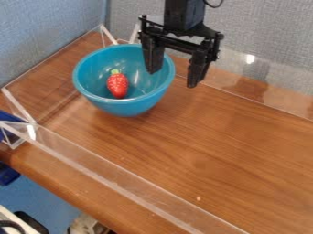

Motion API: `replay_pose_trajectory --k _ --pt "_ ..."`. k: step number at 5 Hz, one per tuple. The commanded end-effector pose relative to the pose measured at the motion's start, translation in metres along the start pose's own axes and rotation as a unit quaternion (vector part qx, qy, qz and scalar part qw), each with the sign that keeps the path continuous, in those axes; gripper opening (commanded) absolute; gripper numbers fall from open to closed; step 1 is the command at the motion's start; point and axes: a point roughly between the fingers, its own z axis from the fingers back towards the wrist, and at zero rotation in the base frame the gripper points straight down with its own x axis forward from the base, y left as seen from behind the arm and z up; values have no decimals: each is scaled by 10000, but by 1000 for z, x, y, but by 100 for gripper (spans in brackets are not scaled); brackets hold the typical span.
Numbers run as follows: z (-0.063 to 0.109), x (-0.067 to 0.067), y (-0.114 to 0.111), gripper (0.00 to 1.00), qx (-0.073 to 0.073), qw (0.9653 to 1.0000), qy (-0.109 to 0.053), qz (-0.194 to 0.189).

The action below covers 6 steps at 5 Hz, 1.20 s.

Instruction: Remove the strawberry from inside the blue bowl and put it on the table

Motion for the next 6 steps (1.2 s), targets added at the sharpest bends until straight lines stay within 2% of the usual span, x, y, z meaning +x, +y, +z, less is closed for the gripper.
replay_pose_trajectory --k 1,2,3,4,5,6 --pt "-5 1 6 100 -4 9999 58 82" --pt "-4 2 25 100 -47 9994 65 346" --pt "-1 5 50 100 -84 9976 6 684" --pt "-1 2 75 100 -69 9954 -50 954" --pt "-4 4 86 100 -64 9938 -73 1111" --pt "-9 5 86 100 -77 9929 -74 1186"
